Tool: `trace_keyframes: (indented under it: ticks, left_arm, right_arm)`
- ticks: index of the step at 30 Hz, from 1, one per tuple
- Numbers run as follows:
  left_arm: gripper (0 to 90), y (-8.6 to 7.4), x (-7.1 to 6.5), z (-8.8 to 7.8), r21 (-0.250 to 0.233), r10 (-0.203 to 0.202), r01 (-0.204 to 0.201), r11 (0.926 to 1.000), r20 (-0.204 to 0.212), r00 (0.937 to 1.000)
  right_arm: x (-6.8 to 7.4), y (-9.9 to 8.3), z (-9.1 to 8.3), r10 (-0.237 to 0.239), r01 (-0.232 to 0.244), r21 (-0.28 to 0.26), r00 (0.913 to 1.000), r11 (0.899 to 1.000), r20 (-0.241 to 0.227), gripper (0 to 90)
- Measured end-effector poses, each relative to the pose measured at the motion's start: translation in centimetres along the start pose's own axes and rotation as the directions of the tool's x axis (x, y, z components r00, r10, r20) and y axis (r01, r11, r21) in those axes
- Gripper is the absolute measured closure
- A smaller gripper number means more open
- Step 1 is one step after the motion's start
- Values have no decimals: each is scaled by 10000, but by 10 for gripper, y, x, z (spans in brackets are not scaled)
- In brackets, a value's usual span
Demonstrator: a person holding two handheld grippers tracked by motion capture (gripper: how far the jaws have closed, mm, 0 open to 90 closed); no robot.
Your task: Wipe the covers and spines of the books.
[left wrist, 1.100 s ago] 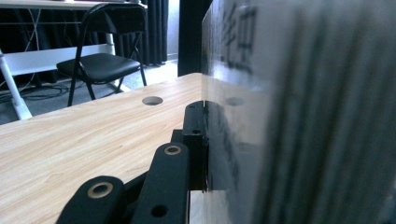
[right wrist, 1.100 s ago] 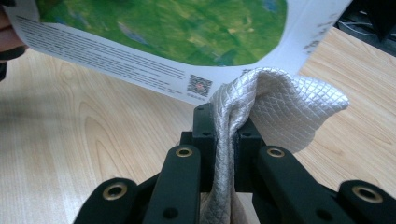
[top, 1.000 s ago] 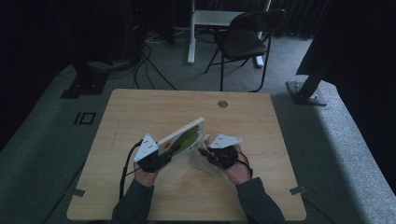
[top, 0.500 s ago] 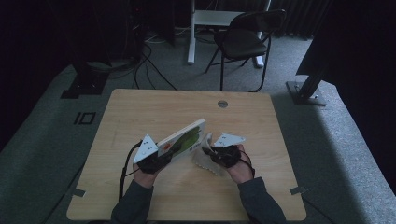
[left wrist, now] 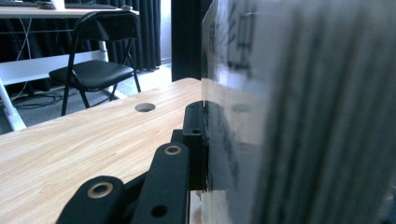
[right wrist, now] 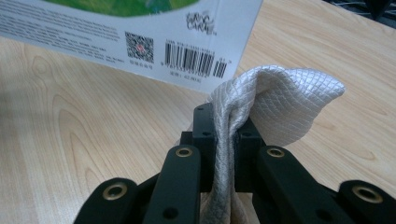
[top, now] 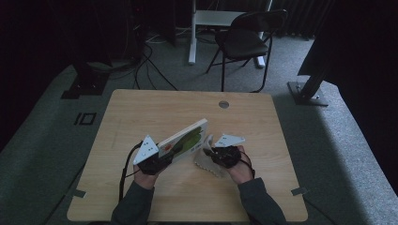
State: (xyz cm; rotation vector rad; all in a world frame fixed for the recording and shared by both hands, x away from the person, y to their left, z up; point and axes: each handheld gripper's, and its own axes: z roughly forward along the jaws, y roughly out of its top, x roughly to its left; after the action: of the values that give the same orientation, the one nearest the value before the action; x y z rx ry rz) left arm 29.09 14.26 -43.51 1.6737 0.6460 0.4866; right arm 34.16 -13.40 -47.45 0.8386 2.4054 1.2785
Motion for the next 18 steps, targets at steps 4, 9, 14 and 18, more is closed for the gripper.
trace_keyframes:
  ticks: [4,9,14,18]
  left_arm:
    - [780,1,-1,0,-6,14,-14,10000,3,10000]
    - [780,1,-2,1,-1,59,-59,10000,10,10000]
    - [780,1,-2,1,-36,17,-17,10000,45,10000]
    - [780,2,-3,2,-83,2,0,10000,148,9999]
  right_arm:
    - [0,-1,3,-1,1,26,10000,10000,-7,835]
    - [-2,-3,7,119,-119,37,9999,9999,-16,835]
    - [-5,-4,10,260,-260,98,9997,9996,-46,835]
    - [-4,-6,15,305,-302,236,9995,9993,-112,835]
